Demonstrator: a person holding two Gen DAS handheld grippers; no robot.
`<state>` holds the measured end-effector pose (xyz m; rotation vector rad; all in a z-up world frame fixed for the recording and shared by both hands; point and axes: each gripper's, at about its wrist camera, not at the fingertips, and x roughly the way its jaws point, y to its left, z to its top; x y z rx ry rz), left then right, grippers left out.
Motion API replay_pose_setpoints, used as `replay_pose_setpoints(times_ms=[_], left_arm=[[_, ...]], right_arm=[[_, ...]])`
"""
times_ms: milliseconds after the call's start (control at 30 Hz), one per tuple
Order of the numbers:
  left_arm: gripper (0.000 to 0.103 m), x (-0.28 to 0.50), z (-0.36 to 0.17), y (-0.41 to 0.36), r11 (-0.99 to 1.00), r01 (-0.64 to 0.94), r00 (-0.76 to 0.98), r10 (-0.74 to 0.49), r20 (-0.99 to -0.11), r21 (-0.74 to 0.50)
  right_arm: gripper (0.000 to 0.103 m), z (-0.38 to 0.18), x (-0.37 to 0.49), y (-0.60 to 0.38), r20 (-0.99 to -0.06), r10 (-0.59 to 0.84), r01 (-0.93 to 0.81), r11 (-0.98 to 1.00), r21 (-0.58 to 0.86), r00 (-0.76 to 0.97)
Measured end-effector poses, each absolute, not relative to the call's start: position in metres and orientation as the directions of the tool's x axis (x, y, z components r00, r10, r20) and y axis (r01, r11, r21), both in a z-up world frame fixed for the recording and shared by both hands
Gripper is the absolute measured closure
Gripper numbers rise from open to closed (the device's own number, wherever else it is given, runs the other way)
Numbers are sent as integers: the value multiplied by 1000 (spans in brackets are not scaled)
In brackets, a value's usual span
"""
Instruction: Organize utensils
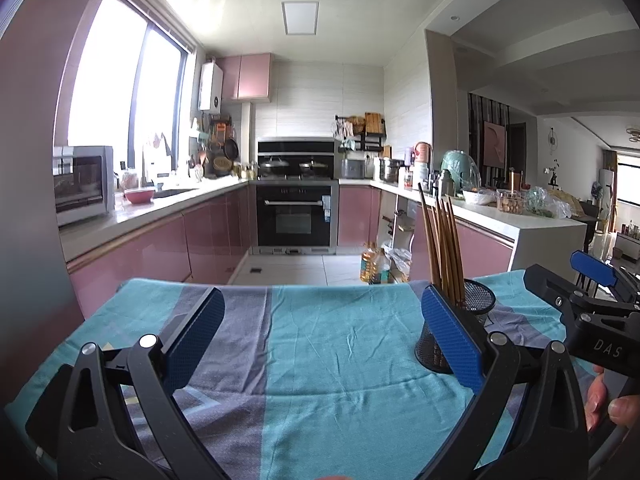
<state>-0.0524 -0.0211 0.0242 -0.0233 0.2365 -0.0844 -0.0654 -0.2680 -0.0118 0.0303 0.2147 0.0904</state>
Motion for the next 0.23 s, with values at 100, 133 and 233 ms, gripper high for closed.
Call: replay_pose_setpoints(times_ms=[100, 133, 233], left_arm=[[6, -44, 21, -18, 996, 78, 957, -86, -278, -39], [6, -39, 18, -15, 996, 73, 951, -82, -299, -40], [6, -24, 7, -2, 998, 51, 930, -59, -362, -32]], right_arm=[[7, -17, -55, -281, -262, 77, -68, 997, 44, 962], [7, -21, -50, -287, -291, 72, -60, 997, 49, 954], [7, -41, -21, -320, -427, -6, 23, 999, 36, 904]])
